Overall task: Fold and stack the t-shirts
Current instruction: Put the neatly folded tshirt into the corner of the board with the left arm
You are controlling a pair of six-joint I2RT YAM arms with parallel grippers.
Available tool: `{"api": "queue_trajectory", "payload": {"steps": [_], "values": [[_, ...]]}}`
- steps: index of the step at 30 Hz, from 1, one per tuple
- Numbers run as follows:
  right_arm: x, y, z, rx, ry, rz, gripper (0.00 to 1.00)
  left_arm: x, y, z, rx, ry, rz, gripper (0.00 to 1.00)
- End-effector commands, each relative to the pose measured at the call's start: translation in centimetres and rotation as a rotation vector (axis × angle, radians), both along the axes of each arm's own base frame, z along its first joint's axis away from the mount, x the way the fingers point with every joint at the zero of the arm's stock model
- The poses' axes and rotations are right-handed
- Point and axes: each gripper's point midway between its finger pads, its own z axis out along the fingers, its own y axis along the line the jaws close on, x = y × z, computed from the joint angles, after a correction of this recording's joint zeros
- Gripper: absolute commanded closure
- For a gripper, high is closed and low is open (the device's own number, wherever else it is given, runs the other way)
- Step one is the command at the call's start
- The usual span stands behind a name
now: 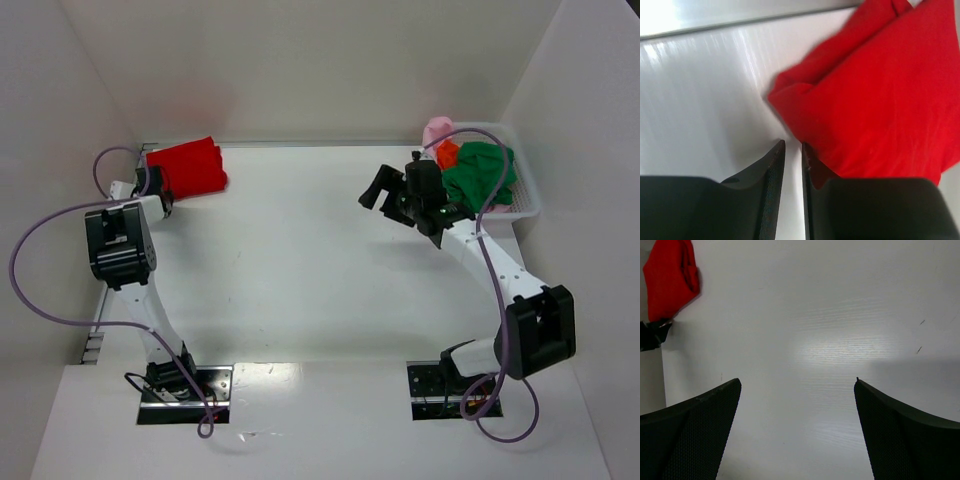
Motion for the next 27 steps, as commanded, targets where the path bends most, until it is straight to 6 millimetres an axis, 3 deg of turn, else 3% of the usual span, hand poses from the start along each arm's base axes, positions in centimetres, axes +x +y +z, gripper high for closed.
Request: {"api": "queue_trajectory", "payload": {"steps": [1,9,20,22,24,27], "values": [[1.2,0.0,1.4,0.023,-0.043,-0.025,0.01,0.7,2.7,1.6,0.033,-0.038,0.085,0.73],[1.8,0.3,0.2,0.021,-0.023,-0.017,0.01,1.2,5.5,1.4,0.057,-0.027,0.100,0.74],[1.8,0.4,1.1,0.035,-0.039,-0.022,0.01,1.9,6.4,2.1,0.086,-0.010,0.043,0.73],[1.6,0.3,1.0,0.035,-0.039,-0.022,0.01,1.9,6.4,2.7,0.098,-0.011,0.034,0.68],[1.3,0.2,2.1,0.043,-0.063,-0.022,0.01,1.8,6.2,4.4,0.115,-0.030,0.013,0.61],[1.0,-0.2,2.7,0.031,-0.078,-0.028,0.01,0.9,5.3,7.4,0.140,-0.050,-0.042,0.38]]}}
